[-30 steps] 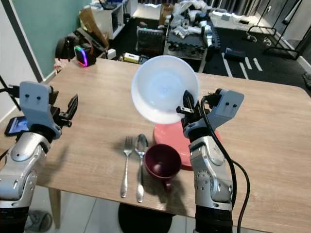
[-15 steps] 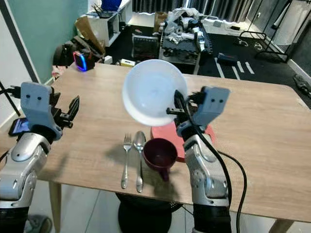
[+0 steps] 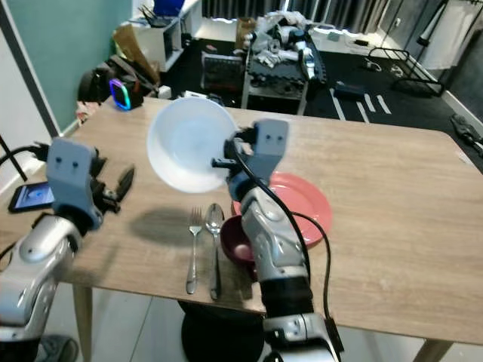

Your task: Setting the table

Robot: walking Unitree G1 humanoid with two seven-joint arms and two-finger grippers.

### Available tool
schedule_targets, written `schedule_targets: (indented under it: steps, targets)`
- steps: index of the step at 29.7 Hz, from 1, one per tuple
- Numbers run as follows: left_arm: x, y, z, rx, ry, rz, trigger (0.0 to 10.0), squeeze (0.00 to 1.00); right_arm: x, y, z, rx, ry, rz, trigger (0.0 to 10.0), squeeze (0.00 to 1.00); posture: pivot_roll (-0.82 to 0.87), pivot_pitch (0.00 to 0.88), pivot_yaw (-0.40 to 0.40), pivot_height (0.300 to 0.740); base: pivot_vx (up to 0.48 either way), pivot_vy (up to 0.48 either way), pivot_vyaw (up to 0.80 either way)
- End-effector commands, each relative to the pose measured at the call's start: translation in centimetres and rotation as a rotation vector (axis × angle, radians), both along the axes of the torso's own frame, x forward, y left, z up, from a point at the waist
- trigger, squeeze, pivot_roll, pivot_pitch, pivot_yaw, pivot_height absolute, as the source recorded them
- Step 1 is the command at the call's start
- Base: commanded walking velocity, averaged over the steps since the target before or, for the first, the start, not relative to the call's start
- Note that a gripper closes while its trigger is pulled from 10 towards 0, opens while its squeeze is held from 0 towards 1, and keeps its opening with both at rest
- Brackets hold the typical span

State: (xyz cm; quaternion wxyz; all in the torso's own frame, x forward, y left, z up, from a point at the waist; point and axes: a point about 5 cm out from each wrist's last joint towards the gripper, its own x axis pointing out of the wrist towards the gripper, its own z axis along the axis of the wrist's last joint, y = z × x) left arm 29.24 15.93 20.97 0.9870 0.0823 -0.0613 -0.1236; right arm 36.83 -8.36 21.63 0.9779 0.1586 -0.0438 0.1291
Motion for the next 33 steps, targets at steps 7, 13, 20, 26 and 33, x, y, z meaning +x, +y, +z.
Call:
schedule_targets:
  steps: [7,13,20,26,33]
  targets:
    - [-1.9,2.4,0.3,0.061,0.031,0.020,10.0,0.00,1.0,-0.1,-1.0,0.048,0.086,-0.069,10.0,0.00,0.19,0.069,0.004,0.740,0.000,0.000,0.00]
    - [-2.4,2.6,0.5,0.077,0.034,0.036,10.0,0.00,1.7,0.4,-1.3,0.087,0.117,-0.126,10.0,0.00,0.23,0.088,-0.011,0.740,0.000,0.000,0.00]
    - [-3.2,2.1,0.7,0.084,0.035,0.048,10.0,0.00,1.8,2.5,-0.8,0.061,0.075,-0.130,10.0,0.00,0.30,0.108,-0.039,0.740,0.000,0.000,0.00]
    - [-3.9,2.2,0.8,0.086,0.048,0.067,10.0,0.00,2.0,2.9,-0.5,-0.041,0.015,-0.209,10.0,0.00,0.32,0.112,-0.051,0.740,0.000,0.000,0.00]
    - [-4.1,2.0,0.7,0.083,0.062,0.073,10.0,0.00,2.6,1.6,-0.3,-0.116,-0.022,-0.288,10.0,0.00,0.31,0.108,-0.052,0.740,0.000,0.000,0.00]
